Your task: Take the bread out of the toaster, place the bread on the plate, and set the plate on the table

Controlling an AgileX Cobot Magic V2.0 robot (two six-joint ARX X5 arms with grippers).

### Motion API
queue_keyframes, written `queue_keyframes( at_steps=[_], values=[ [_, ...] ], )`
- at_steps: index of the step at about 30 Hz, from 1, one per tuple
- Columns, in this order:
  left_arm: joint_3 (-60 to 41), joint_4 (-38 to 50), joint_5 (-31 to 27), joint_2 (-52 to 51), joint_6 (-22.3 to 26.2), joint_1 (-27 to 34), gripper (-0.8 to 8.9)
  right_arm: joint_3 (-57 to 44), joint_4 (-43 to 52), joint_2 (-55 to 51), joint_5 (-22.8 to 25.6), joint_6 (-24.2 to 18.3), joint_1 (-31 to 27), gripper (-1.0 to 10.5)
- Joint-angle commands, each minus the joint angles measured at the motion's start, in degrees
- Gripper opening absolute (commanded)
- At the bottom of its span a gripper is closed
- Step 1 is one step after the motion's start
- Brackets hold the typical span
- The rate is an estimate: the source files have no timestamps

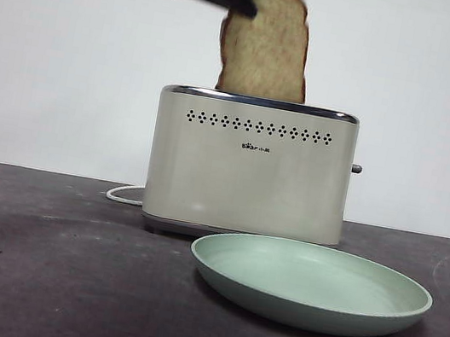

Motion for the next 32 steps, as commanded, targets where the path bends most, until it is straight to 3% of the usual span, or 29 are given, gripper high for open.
queue_keyframes(
  at_steps=[1,6,14,21,26,32],
  values=[
    [1.49,-0.26,0.26,-2.23,-2.73,-0.22,-0.08,0.17,0.42,0.96,0.37,0.90,0.11,6.6],
    [1.49,-3.30,0.37,-7.82,-3.52,-0.22,-0.08,0.17,1.73,4.90,3.32,1.90,0.11,6.6],
    [1.49,-7.67,0.13,-18.97,-6.38,0.37,-0.06,0.17,5.51,13.86,3.41,2.71,0.11,6.6],
    [1.36,-19.76,-0.26,-27.91,-6.56,0.66,-0.05,0.17,10.12,24.09,3.41,3.91,0.11,6.5],
    [1.09,-27.12,0.04,-32.98,-6.54,0.33,-0.04,0.17,12.87,32.15,3.34,3.93,0.17,5.8],
    [-6.69,-30.49,-0.94,-41.51,-9.90,-0.22,-0.04,0.15,15.52,39.04,3.34,3.82,0.24,5.7]
  ],
)
